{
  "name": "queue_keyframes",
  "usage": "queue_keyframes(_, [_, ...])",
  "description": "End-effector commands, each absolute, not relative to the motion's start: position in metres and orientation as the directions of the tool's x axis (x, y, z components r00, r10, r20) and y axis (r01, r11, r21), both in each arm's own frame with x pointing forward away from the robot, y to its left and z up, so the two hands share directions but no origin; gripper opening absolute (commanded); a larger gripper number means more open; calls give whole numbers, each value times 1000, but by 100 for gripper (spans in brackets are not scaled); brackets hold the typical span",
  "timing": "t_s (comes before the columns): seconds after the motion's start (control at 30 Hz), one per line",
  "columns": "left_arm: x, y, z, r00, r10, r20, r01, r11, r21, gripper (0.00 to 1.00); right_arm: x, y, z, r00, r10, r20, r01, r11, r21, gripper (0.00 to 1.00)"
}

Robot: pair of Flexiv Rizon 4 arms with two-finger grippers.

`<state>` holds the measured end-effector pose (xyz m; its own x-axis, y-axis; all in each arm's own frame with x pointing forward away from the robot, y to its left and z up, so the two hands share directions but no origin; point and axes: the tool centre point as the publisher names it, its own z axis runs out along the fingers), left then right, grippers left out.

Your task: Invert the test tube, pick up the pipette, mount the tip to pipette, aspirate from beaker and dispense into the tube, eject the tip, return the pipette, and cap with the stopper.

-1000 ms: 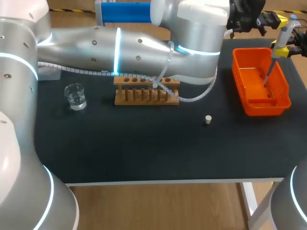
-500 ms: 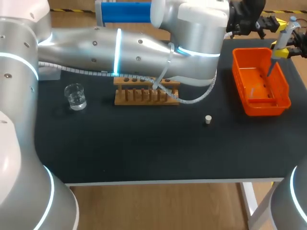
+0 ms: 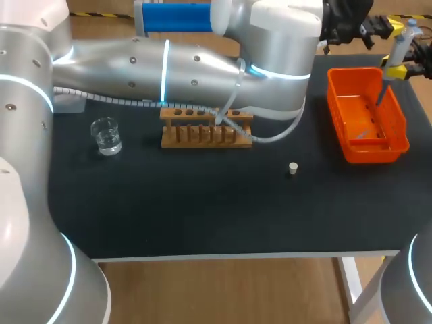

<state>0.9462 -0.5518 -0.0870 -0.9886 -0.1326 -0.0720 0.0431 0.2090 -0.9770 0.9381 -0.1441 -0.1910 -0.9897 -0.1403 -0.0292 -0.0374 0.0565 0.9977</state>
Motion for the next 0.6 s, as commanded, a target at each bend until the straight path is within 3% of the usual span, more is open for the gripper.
queue_keyframes(0.03, [945, -546, -71, -984, -150, -97, 93, 38, -995, 100, 940, -146, -188, -989, -147, -28, -37, 62, 997, 0])
queue_keyframes(0.6, [940, -486, -19, -985, -21, -172, 167, 143, -975, 100, 940, -146, -188, -989, -147, -28, -37, 62, 997, 0])
